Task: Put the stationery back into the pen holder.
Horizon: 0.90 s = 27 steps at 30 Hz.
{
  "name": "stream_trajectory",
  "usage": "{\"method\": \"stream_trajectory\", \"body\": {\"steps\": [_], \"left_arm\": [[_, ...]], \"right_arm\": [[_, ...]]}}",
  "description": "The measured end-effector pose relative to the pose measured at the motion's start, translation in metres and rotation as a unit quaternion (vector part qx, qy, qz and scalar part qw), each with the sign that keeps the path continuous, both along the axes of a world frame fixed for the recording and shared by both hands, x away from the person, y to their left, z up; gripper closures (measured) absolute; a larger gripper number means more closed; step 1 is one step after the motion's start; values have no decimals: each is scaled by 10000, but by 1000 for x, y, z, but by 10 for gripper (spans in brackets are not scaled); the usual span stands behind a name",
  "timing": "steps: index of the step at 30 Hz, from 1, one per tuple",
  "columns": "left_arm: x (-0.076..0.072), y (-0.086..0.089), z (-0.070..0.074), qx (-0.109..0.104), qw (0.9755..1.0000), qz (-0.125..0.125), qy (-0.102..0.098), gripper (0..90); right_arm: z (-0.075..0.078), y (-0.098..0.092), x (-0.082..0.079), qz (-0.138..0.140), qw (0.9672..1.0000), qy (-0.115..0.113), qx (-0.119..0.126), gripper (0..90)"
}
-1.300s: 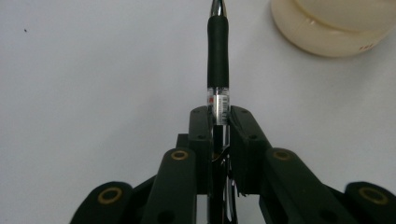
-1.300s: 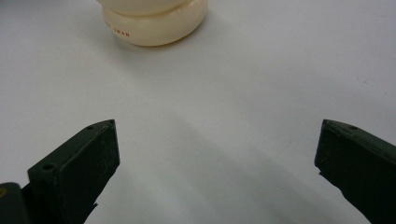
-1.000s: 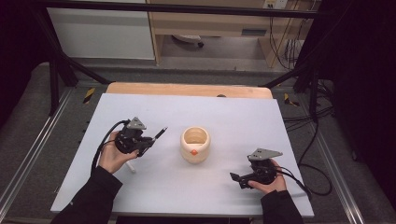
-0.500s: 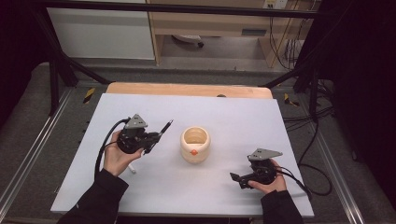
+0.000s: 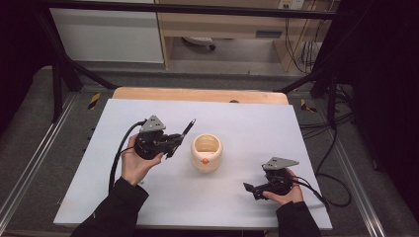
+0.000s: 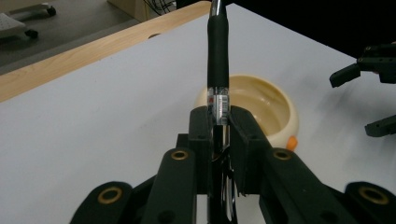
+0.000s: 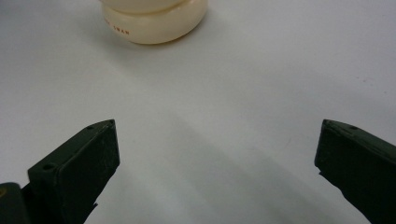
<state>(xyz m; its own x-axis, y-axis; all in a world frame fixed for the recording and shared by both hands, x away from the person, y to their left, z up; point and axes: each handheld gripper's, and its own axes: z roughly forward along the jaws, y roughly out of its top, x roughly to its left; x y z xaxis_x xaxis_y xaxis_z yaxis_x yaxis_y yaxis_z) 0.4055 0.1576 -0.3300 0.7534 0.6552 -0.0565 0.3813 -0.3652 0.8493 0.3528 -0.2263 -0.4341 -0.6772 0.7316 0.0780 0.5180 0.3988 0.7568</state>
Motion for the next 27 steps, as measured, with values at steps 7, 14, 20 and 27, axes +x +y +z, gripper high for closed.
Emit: {"method": "stream_trajectory", "body": {"steps": [7, 14, 20, 27], "left_arm": [[0, -13, 9, -71, 9999, -84, -82, 795], [4, -25, 15, -186, 9997, -104, -101, 795], [8, -38, 18, -253, 9995, -103, -144, 795], [14, -54, 17, -246, 9995, -121, -178, 795]], "right_arm": [[0, 0, 0, 1, 10000, -7, 4, 7], [0, 0, 0, 3, 10000, 3, 0, 7], [0, 0, 0, 26, 10000, -6, -14, 7], [0, 0, 0, 24, 10000, 8, -2, 7]]}}
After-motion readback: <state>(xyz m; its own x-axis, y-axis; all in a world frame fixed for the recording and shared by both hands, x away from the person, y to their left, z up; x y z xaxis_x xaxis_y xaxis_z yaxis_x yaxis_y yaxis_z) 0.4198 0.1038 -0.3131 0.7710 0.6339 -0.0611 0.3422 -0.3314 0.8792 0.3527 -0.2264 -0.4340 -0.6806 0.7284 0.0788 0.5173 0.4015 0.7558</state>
